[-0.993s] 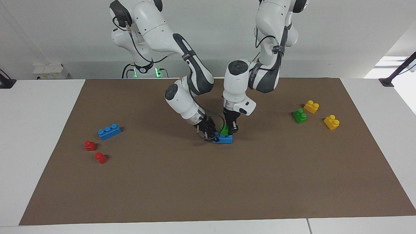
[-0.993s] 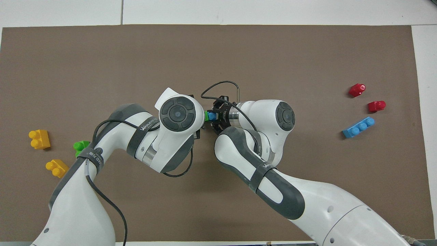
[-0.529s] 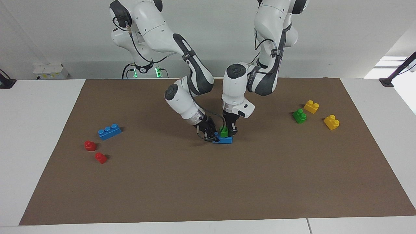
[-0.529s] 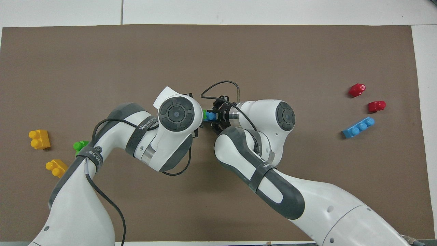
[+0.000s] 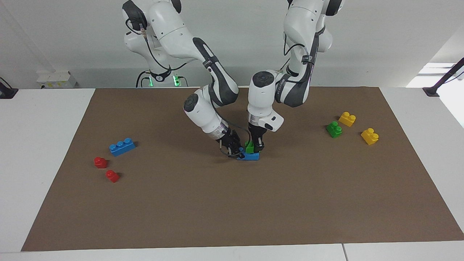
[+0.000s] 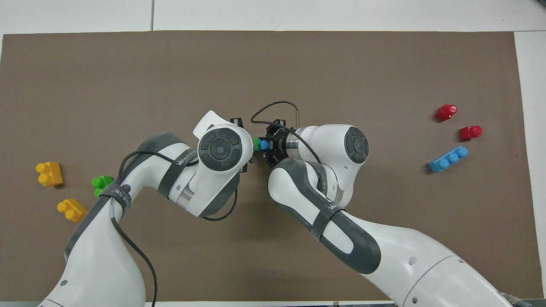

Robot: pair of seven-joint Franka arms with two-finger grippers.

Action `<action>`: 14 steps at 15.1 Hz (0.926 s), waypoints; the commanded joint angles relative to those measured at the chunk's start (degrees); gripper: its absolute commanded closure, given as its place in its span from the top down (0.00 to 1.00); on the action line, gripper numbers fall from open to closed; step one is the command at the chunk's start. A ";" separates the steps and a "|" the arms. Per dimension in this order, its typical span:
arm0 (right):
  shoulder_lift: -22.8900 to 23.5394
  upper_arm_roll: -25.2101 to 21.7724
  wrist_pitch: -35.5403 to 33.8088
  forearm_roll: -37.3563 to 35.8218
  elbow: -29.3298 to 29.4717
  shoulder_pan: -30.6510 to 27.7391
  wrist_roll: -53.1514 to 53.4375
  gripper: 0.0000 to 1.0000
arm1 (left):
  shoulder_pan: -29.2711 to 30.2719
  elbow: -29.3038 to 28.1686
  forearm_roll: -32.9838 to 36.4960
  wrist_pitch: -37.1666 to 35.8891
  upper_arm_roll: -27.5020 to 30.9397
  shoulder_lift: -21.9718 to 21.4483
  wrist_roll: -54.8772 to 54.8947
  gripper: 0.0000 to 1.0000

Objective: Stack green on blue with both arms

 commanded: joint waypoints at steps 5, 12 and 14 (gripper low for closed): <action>-0.21 -0.02 0.90 2.85 -0.66 0.16 -1.24 0.00 | 0.66 -1.39 1.06 3.91 -0.03 2.94 0.45 0.99; -0.12 -0.02 0.81 2.94 -0.22 0.16 -0.81 0.72 | 2.16 -1.91 1.06 -1.27 -0.12 -2.68 3.36 1.00; -0.12 -0.02 0.55 2.85 0.13 -0.18 -0.72 0.96 | 2.51 -2.00 1.06 -2.76 -0.21 -4.09 3.71 1.00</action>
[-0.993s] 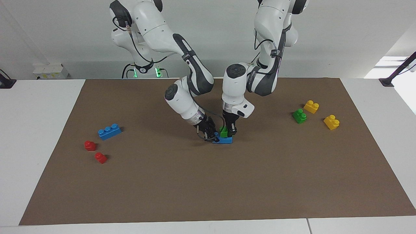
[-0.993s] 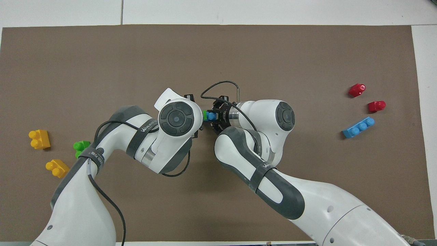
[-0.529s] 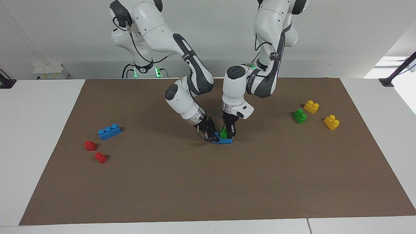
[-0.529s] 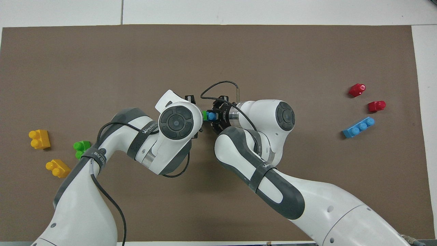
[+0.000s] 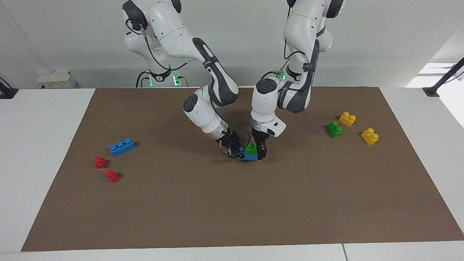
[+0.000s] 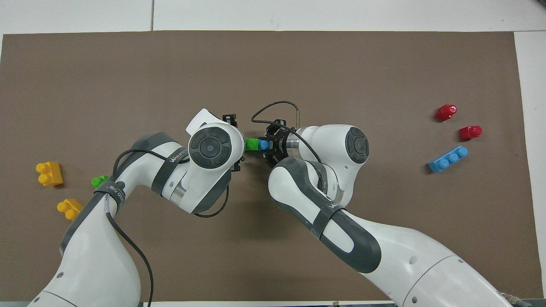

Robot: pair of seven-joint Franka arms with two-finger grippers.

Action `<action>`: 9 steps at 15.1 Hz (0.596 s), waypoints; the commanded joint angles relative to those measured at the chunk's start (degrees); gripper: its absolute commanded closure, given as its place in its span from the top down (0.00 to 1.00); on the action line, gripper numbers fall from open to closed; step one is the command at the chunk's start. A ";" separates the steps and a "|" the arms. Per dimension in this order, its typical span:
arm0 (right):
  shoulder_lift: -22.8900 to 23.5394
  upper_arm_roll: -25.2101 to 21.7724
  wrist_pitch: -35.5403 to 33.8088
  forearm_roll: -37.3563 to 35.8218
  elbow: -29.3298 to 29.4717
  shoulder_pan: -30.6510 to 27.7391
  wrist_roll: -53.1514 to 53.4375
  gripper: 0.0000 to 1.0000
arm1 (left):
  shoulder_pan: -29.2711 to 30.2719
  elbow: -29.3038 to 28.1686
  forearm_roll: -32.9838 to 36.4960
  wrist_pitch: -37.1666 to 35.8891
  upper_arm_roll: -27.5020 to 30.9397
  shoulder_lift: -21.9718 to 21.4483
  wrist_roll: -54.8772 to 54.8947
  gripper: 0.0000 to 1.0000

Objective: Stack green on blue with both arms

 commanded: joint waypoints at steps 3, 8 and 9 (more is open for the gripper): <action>-0.13 0.01 0.20 1.72 0.42 -0.80 -0.73 0.96 | 1.60 -1.38 0.79 -4.78 -0.19 -4.57 3.60 1.00; -2.14 0.01 -4.09 1.80 1.30 -4.04 -0.38 0.97 | 7.56 -1.91 0.79 -5.93 -0.28 -5.36 14.57 1.00; -3.11 -0.07 -5.85 1.72 1.39 -5.09 -0.47 0.97 | 9.40 -2.17 0.71 -5.67 -0.37 -5.36 18.08 1.00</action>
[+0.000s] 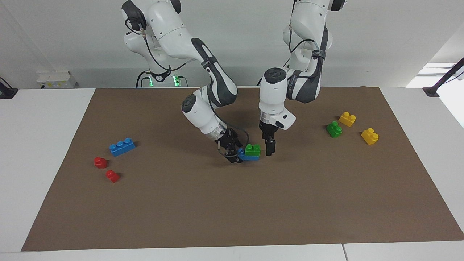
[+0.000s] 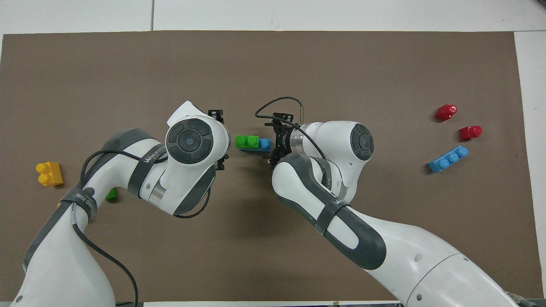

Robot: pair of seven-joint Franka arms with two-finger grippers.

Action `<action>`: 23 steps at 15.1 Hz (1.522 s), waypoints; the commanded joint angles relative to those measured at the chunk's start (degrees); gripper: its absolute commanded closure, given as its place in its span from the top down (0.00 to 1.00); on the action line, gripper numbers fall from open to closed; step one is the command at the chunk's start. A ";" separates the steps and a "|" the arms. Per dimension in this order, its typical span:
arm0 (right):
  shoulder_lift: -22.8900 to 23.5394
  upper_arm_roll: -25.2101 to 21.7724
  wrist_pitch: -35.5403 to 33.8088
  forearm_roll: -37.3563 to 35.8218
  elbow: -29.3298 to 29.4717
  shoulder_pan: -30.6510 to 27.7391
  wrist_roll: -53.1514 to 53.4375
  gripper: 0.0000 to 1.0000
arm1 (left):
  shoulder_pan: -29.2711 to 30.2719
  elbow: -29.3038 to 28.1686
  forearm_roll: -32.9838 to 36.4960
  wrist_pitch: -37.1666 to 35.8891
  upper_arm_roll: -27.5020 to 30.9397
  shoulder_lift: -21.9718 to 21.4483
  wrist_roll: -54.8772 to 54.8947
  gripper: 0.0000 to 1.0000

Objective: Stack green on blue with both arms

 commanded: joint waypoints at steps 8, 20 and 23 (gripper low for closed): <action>-7.89 -0.05 -29.86 -15.34 10.39 -17.34 -8.94 0.98 | 12.65 -2.00 0.08 0.30 -0.72 -1.13 30.70 1.00; -16.50 -0.14 -49.49 -33.81 16.47 -30.88 -61.68 1.00 | 24.70 -0.25 -6.43 -3.83 -0.81 -1.22 86.52 1.00; -20.19 -0.14 -53.01 -38.64 16.12 -31.68 -66.96 1.00 | 26.37 2.82 -8.62 -8.13 -0.64 -0.87 99.43 1.00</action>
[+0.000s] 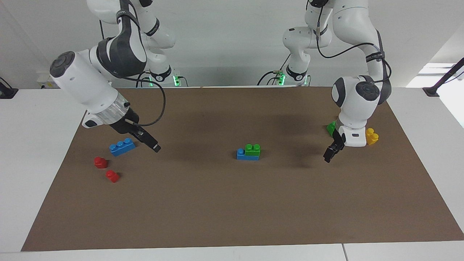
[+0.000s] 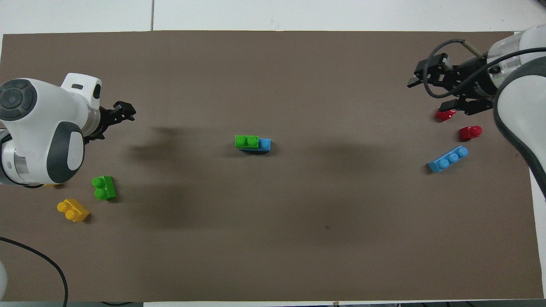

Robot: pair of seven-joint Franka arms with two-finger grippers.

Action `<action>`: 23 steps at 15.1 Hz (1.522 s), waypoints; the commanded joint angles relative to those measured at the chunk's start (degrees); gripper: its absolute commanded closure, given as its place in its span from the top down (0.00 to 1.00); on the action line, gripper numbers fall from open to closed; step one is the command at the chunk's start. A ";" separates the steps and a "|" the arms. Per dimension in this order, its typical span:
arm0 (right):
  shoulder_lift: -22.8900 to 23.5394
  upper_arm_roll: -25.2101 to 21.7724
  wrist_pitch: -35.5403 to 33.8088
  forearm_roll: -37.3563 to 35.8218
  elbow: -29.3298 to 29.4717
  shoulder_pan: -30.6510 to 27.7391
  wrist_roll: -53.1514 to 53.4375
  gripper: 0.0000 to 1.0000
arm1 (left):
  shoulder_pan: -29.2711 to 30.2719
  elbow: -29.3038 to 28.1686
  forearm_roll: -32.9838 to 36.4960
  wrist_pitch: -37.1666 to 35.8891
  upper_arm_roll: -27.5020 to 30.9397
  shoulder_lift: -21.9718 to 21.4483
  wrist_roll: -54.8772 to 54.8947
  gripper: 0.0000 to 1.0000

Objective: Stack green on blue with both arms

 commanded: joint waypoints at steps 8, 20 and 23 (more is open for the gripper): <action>-9.90 0.59 -10.77 -8.97 -0.97 0.01 -10.70 1.00 | 2.45 10.04 -2.51 -17.64 -0.61 -1.73 19.45 1.00; -10.08 0.68 -10.95 -12.05 -1.32 -0.43 -11.85 1.00 | 1.74 15.15 -3.03 -31.89 -1.58 -9.37 23.93 1.00; -10.08 0.59 -11.04 -12.05 -1.24 -0.52 -14.12 1.00 | 1.83 14.54 -4.70 -32.95 -1.41 -12.19 24.20 1.00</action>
